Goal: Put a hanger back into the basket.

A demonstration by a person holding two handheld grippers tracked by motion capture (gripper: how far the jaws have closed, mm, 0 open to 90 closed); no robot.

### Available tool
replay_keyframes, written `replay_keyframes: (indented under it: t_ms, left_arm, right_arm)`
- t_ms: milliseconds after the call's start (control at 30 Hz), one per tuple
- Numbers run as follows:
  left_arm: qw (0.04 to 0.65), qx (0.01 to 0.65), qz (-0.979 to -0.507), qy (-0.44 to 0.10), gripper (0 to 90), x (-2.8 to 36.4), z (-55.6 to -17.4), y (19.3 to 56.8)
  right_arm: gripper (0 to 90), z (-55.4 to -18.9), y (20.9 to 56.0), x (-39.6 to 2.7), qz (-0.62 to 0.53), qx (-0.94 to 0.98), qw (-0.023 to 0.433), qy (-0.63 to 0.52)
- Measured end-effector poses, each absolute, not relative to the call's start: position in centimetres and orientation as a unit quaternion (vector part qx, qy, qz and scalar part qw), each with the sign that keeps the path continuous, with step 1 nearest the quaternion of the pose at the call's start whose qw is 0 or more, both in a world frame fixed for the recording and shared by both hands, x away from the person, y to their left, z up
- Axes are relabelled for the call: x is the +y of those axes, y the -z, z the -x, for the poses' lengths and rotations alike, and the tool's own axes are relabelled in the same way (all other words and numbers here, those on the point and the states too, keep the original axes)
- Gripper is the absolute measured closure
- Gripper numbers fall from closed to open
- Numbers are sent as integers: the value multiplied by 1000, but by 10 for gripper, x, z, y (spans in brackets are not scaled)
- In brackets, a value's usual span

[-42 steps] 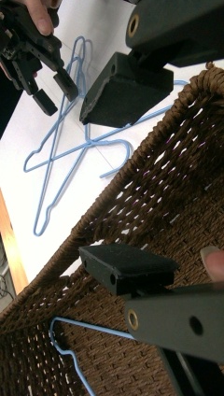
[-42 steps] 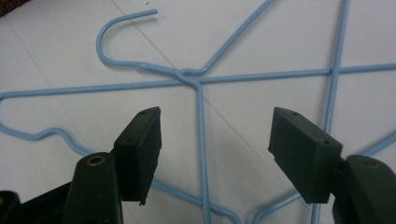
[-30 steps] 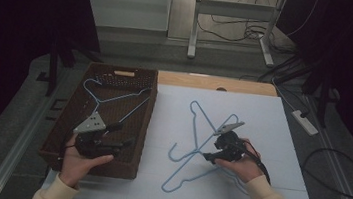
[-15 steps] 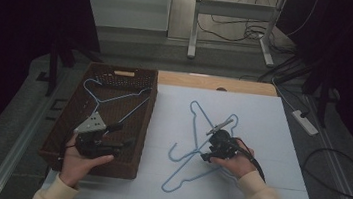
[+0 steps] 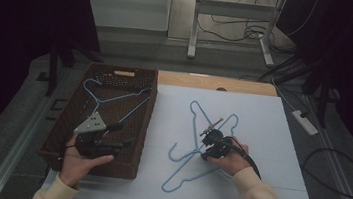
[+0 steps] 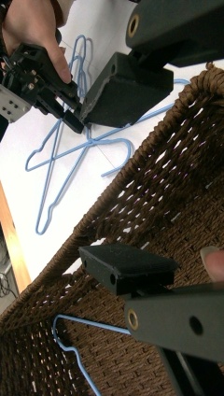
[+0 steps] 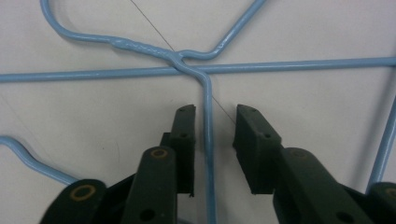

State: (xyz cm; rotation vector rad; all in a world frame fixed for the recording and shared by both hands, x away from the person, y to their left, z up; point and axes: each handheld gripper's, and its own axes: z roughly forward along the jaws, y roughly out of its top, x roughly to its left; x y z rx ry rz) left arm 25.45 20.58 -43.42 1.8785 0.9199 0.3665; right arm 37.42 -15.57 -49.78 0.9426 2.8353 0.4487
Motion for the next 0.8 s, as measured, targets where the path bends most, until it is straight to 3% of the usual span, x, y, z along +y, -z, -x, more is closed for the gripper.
replay_keyframes:
  t_ms: [167, 467, 800]
  left_arm:
    - [487, 377, -774, -150, 320, 205, -254, 435]
    - [489, 376, -772, -153, 320, 205, -253, 433]
    - [491, 375, -771, -156, 322, 205, -252, 431]
  right_arm:
    - [856, -377, 497, -150, -334, 932, 53, -130]
    - [876, -380, 495, -148, -350, 927, 51, -126]
    - [878, -383, 472, -164, -391, 895, 40, -213]
